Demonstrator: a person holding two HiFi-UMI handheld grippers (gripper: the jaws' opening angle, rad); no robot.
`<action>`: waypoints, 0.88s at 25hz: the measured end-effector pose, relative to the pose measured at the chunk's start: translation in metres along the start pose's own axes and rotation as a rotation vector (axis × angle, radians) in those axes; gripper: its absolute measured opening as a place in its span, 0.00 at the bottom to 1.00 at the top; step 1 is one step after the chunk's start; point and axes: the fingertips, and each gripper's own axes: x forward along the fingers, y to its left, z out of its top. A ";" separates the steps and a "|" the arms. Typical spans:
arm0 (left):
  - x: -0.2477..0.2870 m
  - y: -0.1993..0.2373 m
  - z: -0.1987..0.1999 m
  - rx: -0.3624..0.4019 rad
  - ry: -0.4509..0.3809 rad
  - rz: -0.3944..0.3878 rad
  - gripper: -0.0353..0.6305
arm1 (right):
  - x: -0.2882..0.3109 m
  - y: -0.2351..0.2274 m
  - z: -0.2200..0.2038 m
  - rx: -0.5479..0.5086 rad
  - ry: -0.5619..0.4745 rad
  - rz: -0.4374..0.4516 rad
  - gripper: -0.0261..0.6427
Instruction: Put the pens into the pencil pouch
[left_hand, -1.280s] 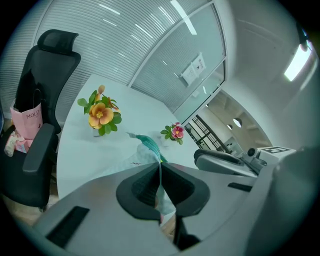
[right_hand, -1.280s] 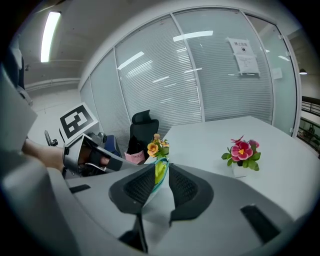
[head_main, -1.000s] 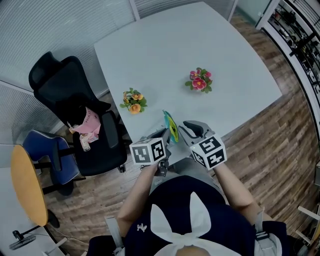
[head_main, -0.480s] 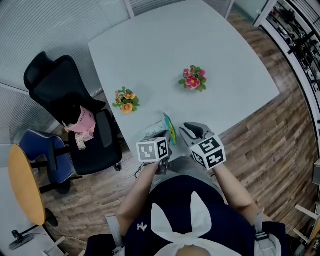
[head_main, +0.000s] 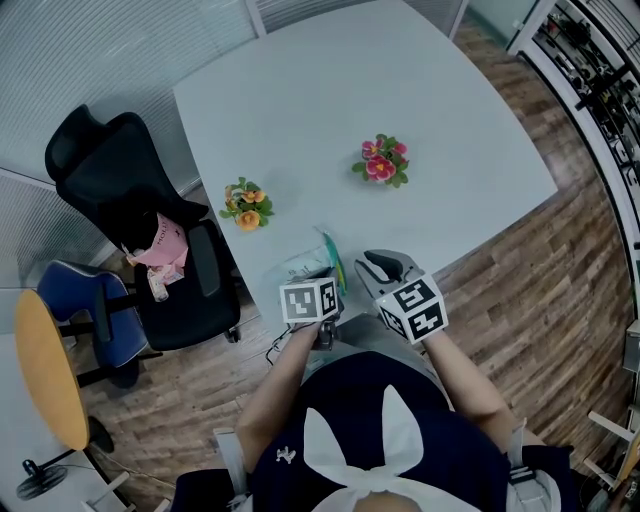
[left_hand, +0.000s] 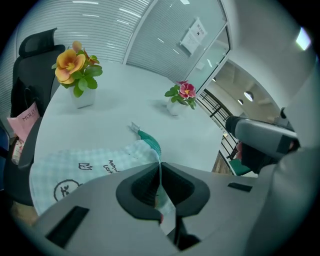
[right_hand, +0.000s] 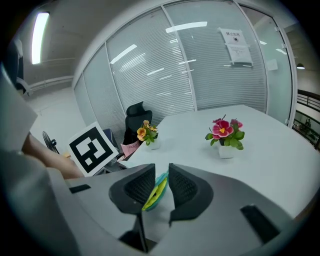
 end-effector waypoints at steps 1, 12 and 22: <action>0.002 0.001 -0.001 0.000 0.005 0.003 0.10 | 0.001 0.000 0.000 0.001 0.001 0.002 0.17; 0.026 0.010 -0.016 0.061 0.101 0.029 0.10 | 0.010 -0.003 -0.001 -0.001 0.022 0.014 0.17; 0.030 0.009 -0.020 0.071 0.116 -0.001 0.10 | 0.015 -0.005 -0.009 0.009 0.047 0.029 0.17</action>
